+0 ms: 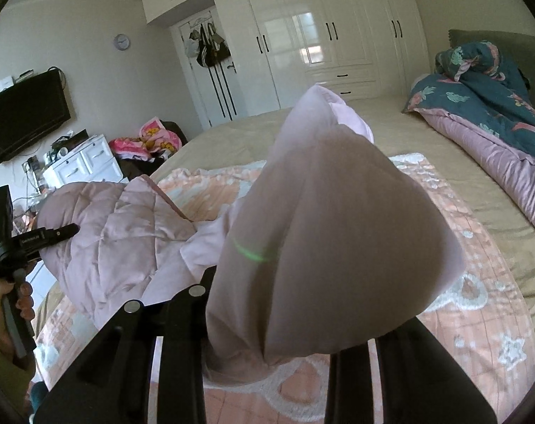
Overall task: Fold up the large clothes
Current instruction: 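Carry the lifted jacket bundle with both grippers and lower it onto the bed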
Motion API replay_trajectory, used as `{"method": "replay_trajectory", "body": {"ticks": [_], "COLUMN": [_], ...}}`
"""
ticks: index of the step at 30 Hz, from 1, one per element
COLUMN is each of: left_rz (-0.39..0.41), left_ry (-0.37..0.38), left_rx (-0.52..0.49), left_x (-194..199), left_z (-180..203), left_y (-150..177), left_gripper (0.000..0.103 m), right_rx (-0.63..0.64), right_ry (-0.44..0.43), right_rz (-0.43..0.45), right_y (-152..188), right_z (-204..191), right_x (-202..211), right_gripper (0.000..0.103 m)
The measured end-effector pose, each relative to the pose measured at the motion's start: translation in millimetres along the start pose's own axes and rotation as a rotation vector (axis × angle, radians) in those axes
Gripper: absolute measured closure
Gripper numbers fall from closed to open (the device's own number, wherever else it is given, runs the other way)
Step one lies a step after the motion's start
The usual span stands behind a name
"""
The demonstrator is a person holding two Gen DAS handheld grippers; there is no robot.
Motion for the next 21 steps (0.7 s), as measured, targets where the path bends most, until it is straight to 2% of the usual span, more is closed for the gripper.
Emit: {"method": "replay_trajectory", "body": {"ticks": [21], "left_rz": [-0.028], "left_ry": [-0.030], "left_rx": [-0.044], "left_x": [36.9], "left_z": [-16.9], "left_y": [57.2], "left_gripper": [0.079], "right_rx": [-0.015], "right_ry": [0.010], "right_rz": [-0.035], "right_y": [50.9], "right_z": [-19.4], "right_x": [36.1], "right_gripper": [0.075]}}
Point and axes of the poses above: each gripper's, at about its wrist camera, not at the fingertips, and x roughly against the way its jaws point, z to its right, y to its underside, the point moved 5 cm from there along -x, roughly the way its jaws point, and after that the axes turned 5 degrees about -z, right-handed, at the moved point
